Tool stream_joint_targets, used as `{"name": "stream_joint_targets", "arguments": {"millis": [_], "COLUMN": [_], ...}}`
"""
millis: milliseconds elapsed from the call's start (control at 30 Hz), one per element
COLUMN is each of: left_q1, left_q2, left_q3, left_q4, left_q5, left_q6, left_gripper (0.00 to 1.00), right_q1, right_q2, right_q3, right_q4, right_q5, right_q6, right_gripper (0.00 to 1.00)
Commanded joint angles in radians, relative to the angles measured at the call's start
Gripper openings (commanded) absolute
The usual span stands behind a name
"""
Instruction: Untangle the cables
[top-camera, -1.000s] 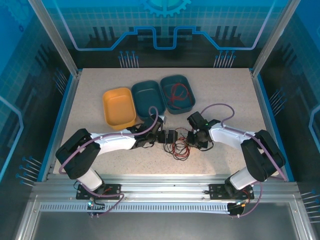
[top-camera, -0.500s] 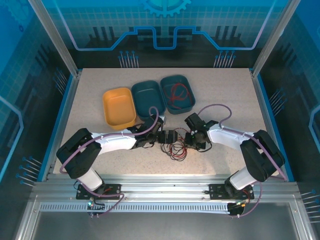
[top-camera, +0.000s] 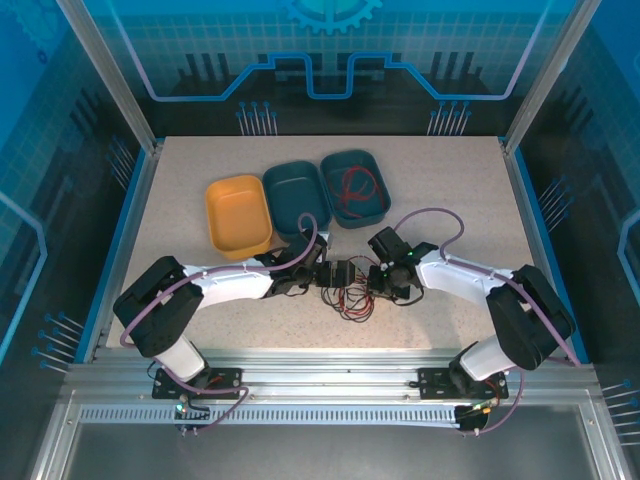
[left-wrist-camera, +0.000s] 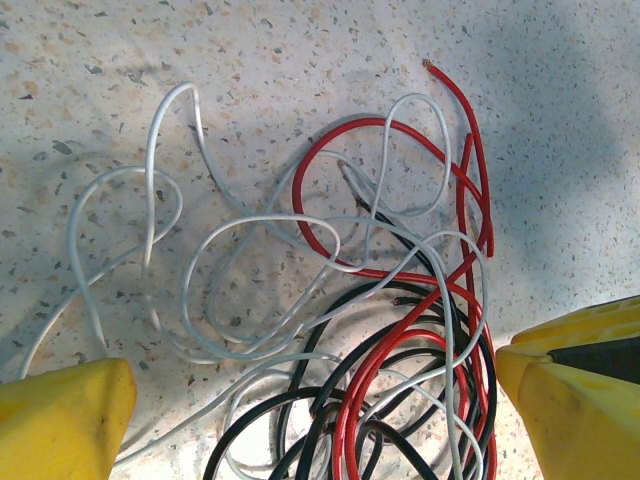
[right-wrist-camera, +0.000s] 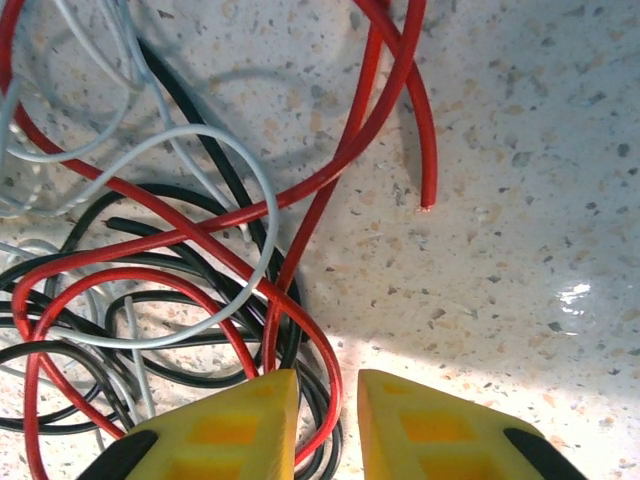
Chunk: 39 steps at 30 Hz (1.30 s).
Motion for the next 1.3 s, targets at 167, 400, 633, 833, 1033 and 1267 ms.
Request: {"name": "stream_joint_targets", "arguments": {"millis": [167,400,633,833,1033,1267], "left_q1": [-0.006,-0.006,-0.007,-0.006,-0.006,-0.007], "left_q2": [0.013,0.011,-0.005,-0.034,-0.049,-0.066], "left_q3": [0.024,0.019,0.014,0.010,0.010,0.008], "left_q4": [-0.006,-0.007,-0.036,-0.105,-0.107,-0.094], "left_q5": [0.017,0.012,-0.024,-0.114,-0.109,-0.103], "left_q6": [-0.015,-0.015,-0.020,-0.031,-0.018,-0.012], "left_gripper": [0.99,0.99,0.99,0.99,0.99,0.99], "right_q1": [0.014,0.014,0.017,0.044,0.078,0.094], "right_q2": [0.067,0.077,0.024,-0.084,-0.194,-0.310], "right_q3": [-0.002,-0.009,0.023,0.087,0.183,0.263], "right_q4": [0.012,0.004,-0.088,-0.196,-0.267,-0.229], "right_q5": [-0.018,0.015,0.105,0.217,0.304,0.340], "right_q6": [0.010,0.019,0.010,-0.036,-0.074,-0.161], "right_gripper": [0.21,0.14,0.00,0.00,0.00,0.00]}}
